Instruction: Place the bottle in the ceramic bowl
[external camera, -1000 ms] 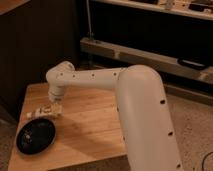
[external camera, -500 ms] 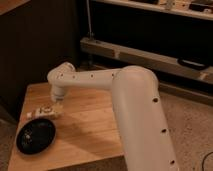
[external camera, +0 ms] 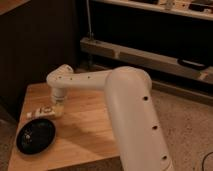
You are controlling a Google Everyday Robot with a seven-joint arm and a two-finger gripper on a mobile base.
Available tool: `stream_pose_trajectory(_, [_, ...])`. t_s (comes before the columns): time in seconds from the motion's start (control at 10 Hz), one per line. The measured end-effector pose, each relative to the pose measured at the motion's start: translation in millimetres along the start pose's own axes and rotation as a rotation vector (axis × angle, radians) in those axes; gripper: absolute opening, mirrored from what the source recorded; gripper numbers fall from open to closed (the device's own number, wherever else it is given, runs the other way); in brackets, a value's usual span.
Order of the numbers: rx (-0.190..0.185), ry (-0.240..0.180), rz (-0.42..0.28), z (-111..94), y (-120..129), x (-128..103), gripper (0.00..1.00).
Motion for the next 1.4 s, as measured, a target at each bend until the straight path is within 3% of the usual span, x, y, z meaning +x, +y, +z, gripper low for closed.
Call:
stream_pose_trajectory(0.2, [-0.004,0.021,0.010,8.7,-1.4,2.0,0.65])
stream_pose_trajectory(0.8, [-0.027,0.015,0.076,25.6,-0.6,9.2,0.65])
stream_pose_trajectory(0.9, [-0.036,0.010,0.087,30.0,2.1,8.8,0.61])
stream_pose_trajectory(1.4, [-0.069,-0.021,0.105,39.3,11.3,5.6,0.13])
